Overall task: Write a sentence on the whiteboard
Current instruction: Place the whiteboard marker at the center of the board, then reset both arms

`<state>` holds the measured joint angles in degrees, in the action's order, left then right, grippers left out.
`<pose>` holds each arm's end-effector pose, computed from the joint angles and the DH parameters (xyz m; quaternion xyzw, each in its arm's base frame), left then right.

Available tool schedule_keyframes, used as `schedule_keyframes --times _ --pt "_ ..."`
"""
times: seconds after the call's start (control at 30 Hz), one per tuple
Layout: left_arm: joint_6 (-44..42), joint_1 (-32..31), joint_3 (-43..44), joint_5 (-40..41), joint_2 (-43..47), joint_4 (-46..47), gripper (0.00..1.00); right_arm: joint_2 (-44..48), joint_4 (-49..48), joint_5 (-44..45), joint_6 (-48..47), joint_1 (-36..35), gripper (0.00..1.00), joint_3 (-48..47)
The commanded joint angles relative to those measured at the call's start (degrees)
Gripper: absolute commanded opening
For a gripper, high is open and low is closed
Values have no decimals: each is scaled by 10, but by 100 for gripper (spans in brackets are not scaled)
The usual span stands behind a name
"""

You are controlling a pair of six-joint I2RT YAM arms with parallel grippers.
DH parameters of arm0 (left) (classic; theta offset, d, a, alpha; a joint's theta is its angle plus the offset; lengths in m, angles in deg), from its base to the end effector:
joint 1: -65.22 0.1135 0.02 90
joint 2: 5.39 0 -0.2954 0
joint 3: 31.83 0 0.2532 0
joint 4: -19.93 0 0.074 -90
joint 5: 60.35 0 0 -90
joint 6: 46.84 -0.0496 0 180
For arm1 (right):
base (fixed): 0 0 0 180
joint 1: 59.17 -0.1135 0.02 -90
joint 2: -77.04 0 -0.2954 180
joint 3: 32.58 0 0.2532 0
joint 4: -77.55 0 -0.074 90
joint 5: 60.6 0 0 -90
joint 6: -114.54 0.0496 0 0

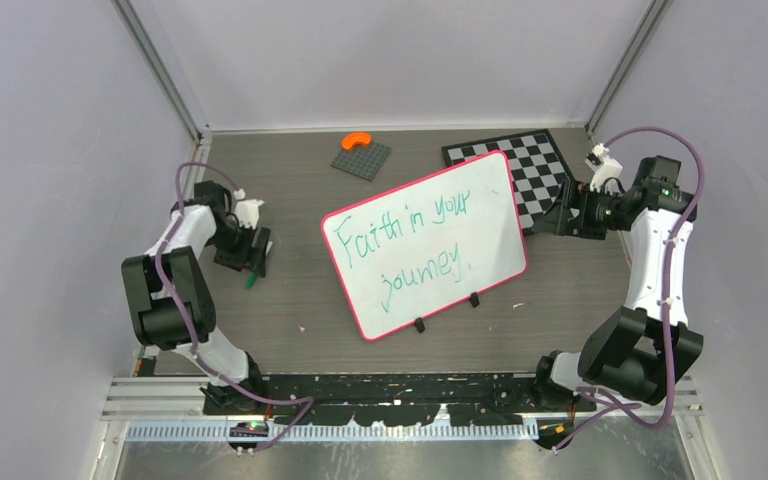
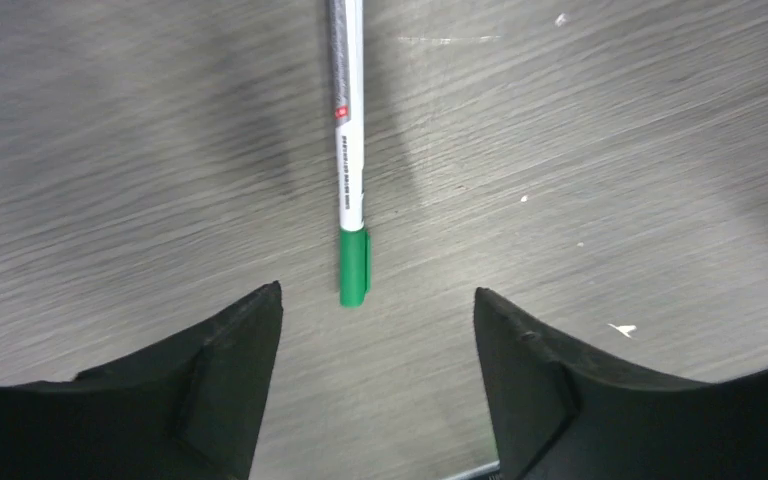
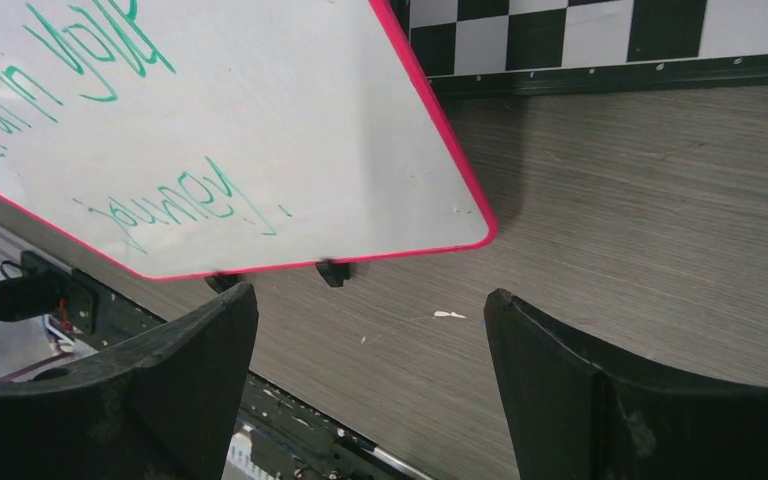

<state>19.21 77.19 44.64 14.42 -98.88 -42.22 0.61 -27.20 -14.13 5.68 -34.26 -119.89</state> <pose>0.2991 0.0501 0.2146 0.1154 0.9801 -0.0967 0.1297 0.2383 -0.0730 0.3493 -0.0343 0.9087 0.2587 0.3259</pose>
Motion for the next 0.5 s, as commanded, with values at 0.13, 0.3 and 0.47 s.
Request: schedule_keyframes --times 0.13,0.3,0.47 --pt "14 3 210 -47 83 -113 100 -21 49 36 -54 18 90 -128" --pt "47 17 325 -46 80 -144 100 -59 63 22 -62 54 90 -197" --pt "78 50 384 -82 68 -154 100 -116 67 14 -69 92 90 -260"
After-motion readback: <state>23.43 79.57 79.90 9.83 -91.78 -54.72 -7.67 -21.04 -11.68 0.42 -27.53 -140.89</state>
